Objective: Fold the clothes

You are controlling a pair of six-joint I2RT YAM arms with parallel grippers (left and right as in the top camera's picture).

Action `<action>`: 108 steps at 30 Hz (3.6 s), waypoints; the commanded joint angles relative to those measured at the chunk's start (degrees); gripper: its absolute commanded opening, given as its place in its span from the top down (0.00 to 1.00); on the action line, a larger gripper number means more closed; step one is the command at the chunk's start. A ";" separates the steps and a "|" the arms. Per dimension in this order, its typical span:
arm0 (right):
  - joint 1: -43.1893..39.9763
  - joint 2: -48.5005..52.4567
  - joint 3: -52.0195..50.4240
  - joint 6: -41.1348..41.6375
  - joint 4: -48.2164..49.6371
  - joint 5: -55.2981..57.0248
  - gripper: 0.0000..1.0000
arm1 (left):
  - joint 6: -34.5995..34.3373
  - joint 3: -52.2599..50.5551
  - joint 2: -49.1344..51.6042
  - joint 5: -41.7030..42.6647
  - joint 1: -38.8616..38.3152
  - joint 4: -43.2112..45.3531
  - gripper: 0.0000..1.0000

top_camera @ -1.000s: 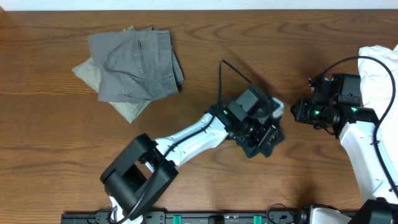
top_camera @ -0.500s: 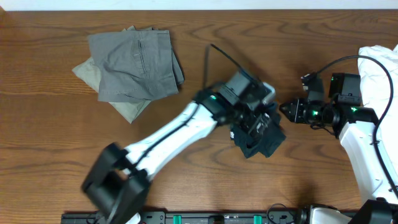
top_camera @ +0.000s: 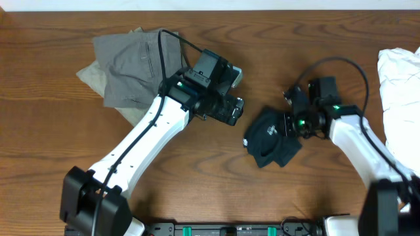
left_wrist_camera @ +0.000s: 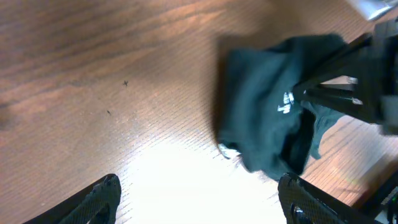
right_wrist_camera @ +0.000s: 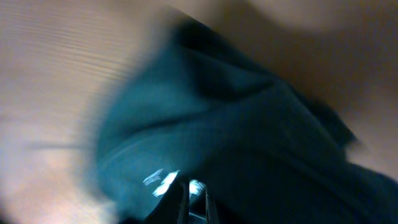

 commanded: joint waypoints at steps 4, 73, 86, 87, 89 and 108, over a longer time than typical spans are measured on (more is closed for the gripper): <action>-0.35 6.54 -0.13 8.96 -1.42 13.60 0.88 | 0.74 0.35 6.80 5.70 -0.13 0.59 0.17; -6.47 -25.92 4.15 8.09 -6.86 12.07 0.83 | 1.84 1.66 19.04 11.93 49.46 14.19 0.32; -6.47 -25.92 4.15 8.07 -5.25 12.13 0.81 | 1.99 3.69 1.99 0.17 49.42 1.66 0.07; -6.47 -25.92 4.15 8.07 -5.05 12.17 0.81 | 2.01 3.69 -0.15 1.18 49.42 1.11 0.08; -6.47 -25.92 4.15 8.09 -4.70 12.50 0.81 | 1.97 3.69 -4.09 2.38 49.29 0.24 0.17; -6.47 -25.77 4.13 9.22 -2.93 11.56 0.80 | 8.59 1.84 20.41 0.79 45.42 18.03 0.93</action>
